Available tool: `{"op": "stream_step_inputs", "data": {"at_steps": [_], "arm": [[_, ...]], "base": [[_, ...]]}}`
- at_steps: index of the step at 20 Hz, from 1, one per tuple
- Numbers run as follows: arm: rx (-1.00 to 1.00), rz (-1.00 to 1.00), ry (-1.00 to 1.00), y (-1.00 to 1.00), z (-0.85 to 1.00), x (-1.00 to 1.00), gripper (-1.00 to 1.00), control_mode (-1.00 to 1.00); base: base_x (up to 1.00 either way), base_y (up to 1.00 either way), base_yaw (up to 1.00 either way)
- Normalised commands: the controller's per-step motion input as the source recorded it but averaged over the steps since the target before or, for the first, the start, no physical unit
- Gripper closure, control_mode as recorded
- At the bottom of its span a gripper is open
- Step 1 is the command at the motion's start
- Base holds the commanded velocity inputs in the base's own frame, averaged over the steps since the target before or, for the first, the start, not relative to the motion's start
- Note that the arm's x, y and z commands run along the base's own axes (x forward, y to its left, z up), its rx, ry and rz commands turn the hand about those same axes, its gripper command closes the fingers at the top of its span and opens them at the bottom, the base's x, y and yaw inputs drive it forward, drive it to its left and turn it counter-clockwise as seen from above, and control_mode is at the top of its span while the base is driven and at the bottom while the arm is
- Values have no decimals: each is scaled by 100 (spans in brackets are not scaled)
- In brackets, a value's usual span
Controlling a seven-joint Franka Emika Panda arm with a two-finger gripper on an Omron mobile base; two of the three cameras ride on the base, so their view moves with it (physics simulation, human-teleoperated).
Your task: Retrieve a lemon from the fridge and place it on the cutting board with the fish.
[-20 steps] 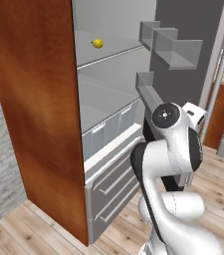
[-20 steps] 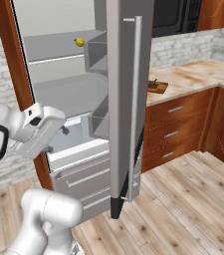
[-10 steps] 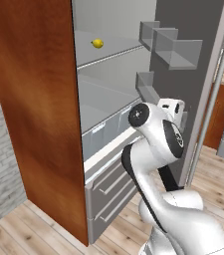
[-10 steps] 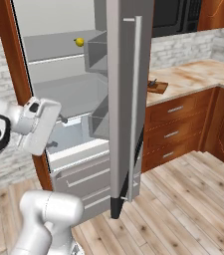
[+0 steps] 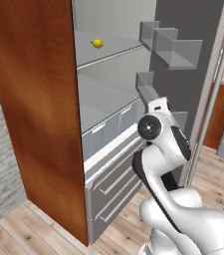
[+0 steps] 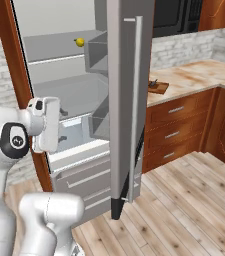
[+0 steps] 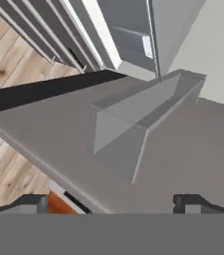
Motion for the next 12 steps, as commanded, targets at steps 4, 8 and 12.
{"op": "stream_step_inputs", "data": {"at_steps": [4, 8, 12], "arm": [[-17, 17, 26, 2, -42, 0, -100, -100], [-12, 9, 28, 0, -28, 0, -100, -100], [-13, 4, 21, 0, -4, 2, -100, -100]], "base": [[0, 0, 0], [0, 0, 0], [0, 0, 0]]}}
